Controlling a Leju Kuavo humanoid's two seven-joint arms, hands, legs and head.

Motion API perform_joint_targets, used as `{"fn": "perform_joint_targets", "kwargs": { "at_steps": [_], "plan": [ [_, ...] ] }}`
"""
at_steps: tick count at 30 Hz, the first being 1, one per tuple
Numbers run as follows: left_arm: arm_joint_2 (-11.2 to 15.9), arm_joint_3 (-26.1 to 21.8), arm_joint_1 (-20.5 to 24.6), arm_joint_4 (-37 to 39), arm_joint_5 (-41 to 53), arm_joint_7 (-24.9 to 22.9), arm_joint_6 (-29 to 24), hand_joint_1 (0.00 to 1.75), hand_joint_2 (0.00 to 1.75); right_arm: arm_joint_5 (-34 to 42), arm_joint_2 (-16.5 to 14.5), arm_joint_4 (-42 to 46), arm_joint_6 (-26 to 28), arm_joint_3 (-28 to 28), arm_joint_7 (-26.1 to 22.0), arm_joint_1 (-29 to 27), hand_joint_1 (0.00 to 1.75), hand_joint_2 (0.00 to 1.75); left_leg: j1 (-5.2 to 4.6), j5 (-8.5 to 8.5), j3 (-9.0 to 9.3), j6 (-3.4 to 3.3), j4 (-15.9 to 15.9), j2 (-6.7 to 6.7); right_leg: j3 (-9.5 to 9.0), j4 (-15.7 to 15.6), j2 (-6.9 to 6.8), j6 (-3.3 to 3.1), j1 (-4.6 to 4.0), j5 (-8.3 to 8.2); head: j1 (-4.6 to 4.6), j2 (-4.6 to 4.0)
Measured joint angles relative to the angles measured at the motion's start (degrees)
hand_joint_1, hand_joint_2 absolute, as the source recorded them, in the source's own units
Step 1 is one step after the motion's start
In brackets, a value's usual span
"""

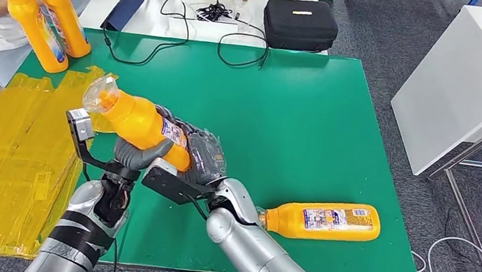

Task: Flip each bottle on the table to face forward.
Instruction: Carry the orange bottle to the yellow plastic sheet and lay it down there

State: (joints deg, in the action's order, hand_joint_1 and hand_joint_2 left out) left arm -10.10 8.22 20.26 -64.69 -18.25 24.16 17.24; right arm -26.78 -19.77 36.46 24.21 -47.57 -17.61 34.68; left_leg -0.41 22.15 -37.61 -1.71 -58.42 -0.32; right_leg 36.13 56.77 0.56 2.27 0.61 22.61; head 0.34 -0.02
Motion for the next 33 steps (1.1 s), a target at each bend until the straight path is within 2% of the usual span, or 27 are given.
{"fn": "perform_joint_targets", "kwargs": {
  "at_steps": [2, 4, 7, 10, 12, 14, 17, 20, 23, 29, 33],
  "plan": [
    [0.0, 0.0, 0.0, -0.5, 1.5, 0.5, -1.2, 1.75, 1.75, -1.0, 0.0, 0.0, 1.1, 0.5, -0.8, -0.7, 0.0, 1.75, 0.0, 0.0, 0.0, 0.0, 0.0, -0.01, -0.01, 0.0, 0.0, 0.0, 0.0, 0.0, 0.01, 0.0],
    [0.0, -0.1, 0.0, -1.3, 6.4, 1.8, -6.0, 1.75, 1.75, -2.9, 0.0, 0.5, 2.4, 1.4, -1.8, -2.0, 0.0, 1.75, 0.0, 0.0, 0.0, 0.0, 0.0, -0.01, -0.02, 0.0, -0.01, 0.0, 0.0, 0.0, 0.02, 0.0],
    [0.2, -0.4, 0.6, -2.6, 21.9, 3.2, -21.6, 1.75, 1.75, -7.2, 0.5, 4.4, 4.5, 3.4, -2.6, -6.2, 0.0, 1.75, 0.01, 0.01, -0.03, 0.0, 0.0, -0.04, -0.01, 0.0, -0.01, 0.0, -0.01, 0.0, 0.03, 0.0],
    [1.4, -1.5, 1.7, -2.8, 39.7, 1.3, -37.5, 1.75, 1.75, -12.4, 2.0, 12.6, 5.5, 6.1, -2.3, -12.0, 0.0, 1.75, 0.02, 0.02, -0.06, 0.01, 0.0, -0.13, 0.01, 0.0, -0.03, -0.01, -0.02, 0.02, 0.02, 0.0],
    [2.8, -2.7, 2.1, -2.4, 50.1, -0.8, -45.2, 1.75, 1.75, -15.4, 3.7, 19.8, 6.3, 8.5, -2.0, -16.0, 0.0, 1.75, 0.02, 0.03, -0.07, 0.02, 0.0, -0.14, 0.01, 0.0, -0.03, -0.03, -0.02, 0.03, 0.02, 0.0],
    [4.2, -4.2, 2.2, -1.6, 56.6, -1.9, -49.3, 1.75, 1.75, -17.2, 5.4, 26.2, 6.6, 10.9, -1.7, -19.3, 0.0, 1.75, 0.02, 0.04, -0.07, 0.04, 0.0, -0.14, 0.02, 0.0, -0.02, -0.04, -0.02, 0.04, 0.02, 0.0],
    [5.7, -6.0, 2.3, -0.4, 62.0, -3.2, -51.3, 1.75, 1.75, -18.6, 7.1, 32.9, 6.7, 13.8, -1.6, -22.6, 0.0, 1.75, 0.01, 0.05, -0.07, 0.05, 0.0, -0.14, 0.01, 0.0, -0.02, -0.04, 0.0, 0.04, 0.03, 0.0],
    [7.8, -7.1, 2.8, 2.3, 72.9, -8.4, -53.1, 1.75, 1.75, -19.8, 8.6, 38.5, 8.1, 15.9, -1.9, -25.5, 0.0, 1.75, 0.0, 0.05, -0.06, 0.05, 0.0, -0.13, 0.0, 0.0, -0.02, -0.03, 0.0, 0.04, 0.03, 0.0],
    [11.4, -8.0, 3.9, 7.8, 84.7, -13.8, -53.3, 1.75, 1.75, -20.0, 10.6, 43.7, 8.9, 18.3, -2.6, -28.2, 0.0, 1.75, 0.0, 0.05, -0.03, 0.05, 0.0, 0.02, 0.02, 0.0, 0.01, -0.04, 0.0, 0.02, 0.02, 0.0],
    [17.8, -8.6, 5.8, 19.4, 100.2, -22.0, -52.9, 1.75, 1.75, -18.3, 13.7, 50.0, 8.9, 22.2, -3.8, -31.3, 0.0, 1.75, 0.04, 0.05, -0.02, 0.07, 0.0, 0.09, 0.05, 0.0, 0.05, -0.05, -0.02, 0.03, 0.02, 0.0],
    [20.9, -8.6, 6.1, 25.2, 103.8, -24.0, -52.6, 1.75, 1.75, -16.9, 15.1, 52.0, 8.9, 24.3, -4.6, -32.5, 0.0, 1.75, 0.04, 0.07, -0.03, 0.09, 0.0, 0.13, 0.09, 0.0, 0.1, -0.06, -0.03, 0.03, 0.02, 0.0]
  ]
}}
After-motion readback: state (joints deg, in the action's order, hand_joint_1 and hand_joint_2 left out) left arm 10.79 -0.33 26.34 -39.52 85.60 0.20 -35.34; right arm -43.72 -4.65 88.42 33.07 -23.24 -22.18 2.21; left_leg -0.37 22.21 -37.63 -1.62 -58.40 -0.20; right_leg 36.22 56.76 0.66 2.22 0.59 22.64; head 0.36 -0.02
